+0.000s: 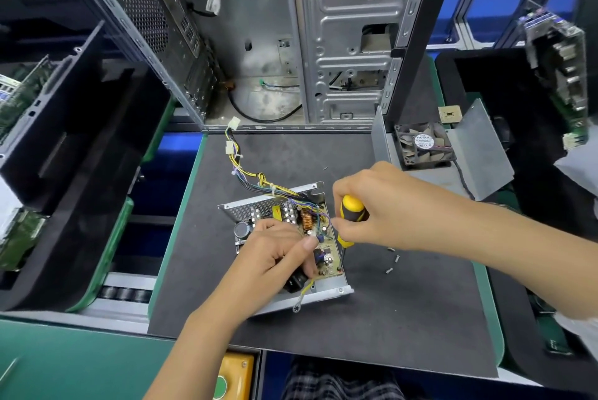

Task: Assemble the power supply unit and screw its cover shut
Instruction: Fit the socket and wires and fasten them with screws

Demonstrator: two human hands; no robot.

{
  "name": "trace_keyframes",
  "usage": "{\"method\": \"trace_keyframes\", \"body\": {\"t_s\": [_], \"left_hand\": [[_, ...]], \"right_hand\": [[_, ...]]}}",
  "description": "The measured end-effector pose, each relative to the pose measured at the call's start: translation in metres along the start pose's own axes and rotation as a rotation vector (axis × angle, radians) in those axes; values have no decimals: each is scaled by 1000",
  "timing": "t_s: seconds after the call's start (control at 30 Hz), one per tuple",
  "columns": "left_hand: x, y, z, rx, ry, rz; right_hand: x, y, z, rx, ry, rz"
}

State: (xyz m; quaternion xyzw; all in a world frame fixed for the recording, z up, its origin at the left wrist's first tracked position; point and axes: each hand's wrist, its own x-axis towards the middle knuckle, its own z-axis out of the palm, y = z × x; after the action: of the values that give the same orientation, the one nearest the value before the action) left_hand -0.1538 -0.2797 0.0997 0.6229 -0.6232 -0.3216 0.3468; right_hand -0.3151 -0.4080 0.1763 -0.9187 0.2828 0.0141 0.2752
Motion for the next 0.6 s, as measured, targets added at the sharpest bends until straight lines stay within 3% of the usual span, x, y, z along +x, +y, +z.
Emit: {"method": "trace_keyframes", "body": {"t_s": [0.4,0.6], "left_hand": [[-1,-2,0,16,-18,29],[17,8,0,62,-81,-183]], "right_hand": [[3,0,5,-9,6,3],[0,2,2,64,-20,10]]}}
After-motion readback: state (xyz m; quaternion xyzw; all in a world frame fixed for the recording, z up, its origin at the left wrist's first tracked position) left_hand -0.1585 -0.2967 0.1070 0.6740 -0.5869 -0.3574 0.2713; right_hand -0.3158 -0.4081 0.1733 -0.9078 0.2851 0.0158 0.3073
